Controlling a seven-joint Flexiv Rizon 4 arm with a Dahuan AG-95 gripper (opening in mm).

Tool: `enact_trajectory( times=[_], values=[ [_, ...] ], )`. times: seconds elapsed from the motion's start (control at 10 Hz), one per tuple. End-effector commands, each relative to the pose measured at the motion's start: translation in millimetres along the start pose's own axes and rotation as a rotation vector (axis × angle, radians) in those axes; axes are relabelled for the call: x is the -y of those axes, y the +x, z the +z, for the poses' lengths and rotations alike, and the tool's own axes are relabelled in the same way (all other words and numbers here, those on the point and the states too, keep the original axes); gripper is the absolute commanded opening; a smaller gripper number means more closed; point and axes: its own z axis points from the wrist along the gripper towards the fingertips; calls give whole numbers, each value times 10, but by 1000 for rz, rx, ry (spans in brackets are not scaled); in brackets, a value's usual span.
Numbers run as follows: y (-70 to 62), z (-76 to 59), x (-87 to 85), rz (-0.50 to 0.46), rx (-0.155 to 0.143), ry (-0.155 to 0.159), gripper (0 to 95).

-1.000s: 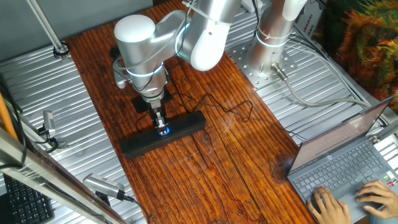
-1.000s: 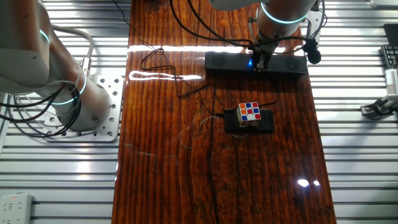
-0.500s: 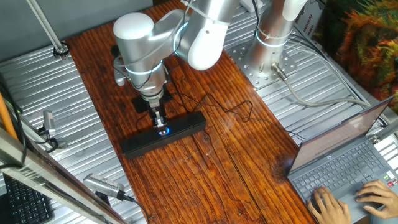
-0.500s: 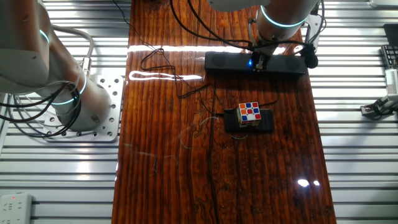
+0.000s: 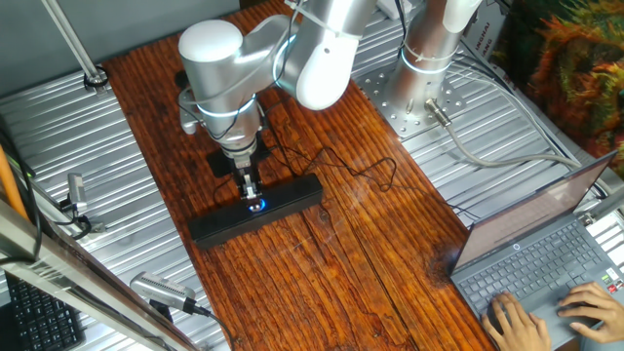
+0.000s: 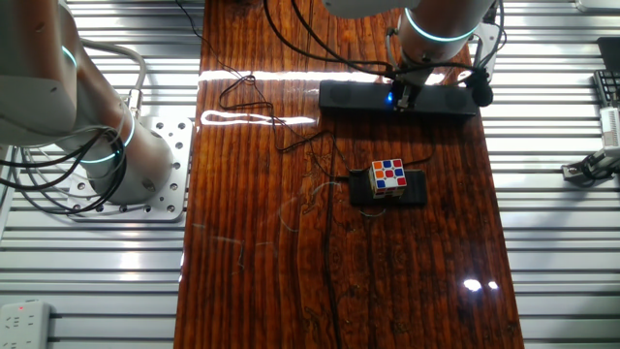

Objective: Turn the knob to increase the volume of the speaker

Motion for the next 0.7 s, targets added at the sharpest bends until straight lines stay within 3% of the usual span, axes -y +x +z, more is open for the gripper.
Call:
enact_trajectory(
  times=[0.1, 0.7],
  values=[
    [-1, 3, 1, -4, -3, 0, 0],
    [-2, 4, 1, -29, -3, -2, 0]
  ],
)
